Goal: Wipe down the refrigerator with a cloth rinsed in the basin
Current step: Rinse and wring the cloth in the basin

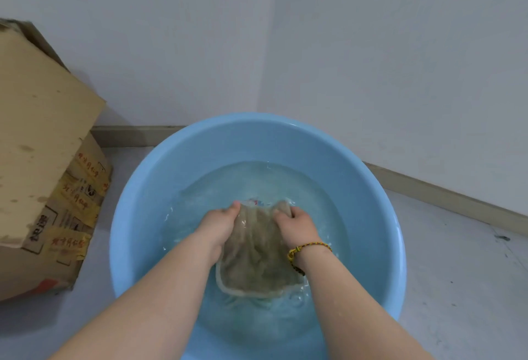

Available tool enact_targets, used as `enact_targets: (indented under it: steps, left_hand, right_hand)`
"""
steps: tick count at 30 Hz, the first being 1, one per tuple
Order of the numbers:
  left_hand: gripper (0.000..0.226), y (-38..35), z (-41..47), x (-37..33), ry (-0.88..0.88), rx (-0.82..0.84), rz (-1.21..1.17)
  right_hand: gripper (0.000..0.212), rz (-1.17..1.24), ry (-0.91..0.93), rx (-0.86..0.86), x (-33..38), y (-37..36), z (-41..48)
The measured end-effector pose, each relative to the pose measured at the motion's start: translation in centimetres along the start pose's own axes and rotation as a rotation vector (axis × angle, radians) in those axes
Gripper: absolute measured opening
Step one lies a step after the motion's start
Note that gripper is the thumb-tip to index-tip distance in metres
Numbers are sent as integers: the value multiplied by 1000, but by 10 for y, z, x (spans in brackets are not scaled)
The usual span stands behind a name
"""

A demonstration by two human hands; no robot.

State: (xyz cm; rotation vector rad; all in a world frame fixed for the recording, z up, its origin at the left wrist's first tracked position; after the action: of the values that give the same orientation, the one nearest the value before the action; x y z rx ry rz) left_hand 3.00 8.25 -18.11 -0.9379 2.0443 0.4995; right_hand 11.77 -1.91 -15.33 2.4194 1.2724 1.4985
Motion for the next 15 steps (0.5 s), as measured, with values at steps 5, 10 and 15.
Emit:
enact_targets:
  steps: [5, 10, 15]
  left_hand:
    - [43, -4, -21, -29, -176, -253, -69]
    - [48, -17, -52, -48, -338, -281, -31]
    - [51, -10, -47, -57, -412, -269, -115]
  right_hand:
    - [36, 90, 281, -53, 31, -15, -40]
    - [27, 63, 256, -110, 36, -24, -39]
    - [34, 98, 435, -157, 44, -21, -68]
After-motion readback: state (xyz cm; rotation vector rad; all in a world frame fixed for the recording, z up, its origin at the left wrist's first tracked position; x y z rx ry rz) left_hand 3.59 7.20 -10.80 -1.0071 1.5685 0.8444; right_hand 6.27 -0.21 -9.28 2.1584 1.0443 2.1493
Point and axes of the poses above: each hand's wrist, its own z-axis towards the middle knuckle, its own y-axis out of the back of the hand, x = y × z, the point moved 3 cm from there along z, towards the middle knuckle, and after that the axes turned 7 degrees about -y, right-handed, at the moved point
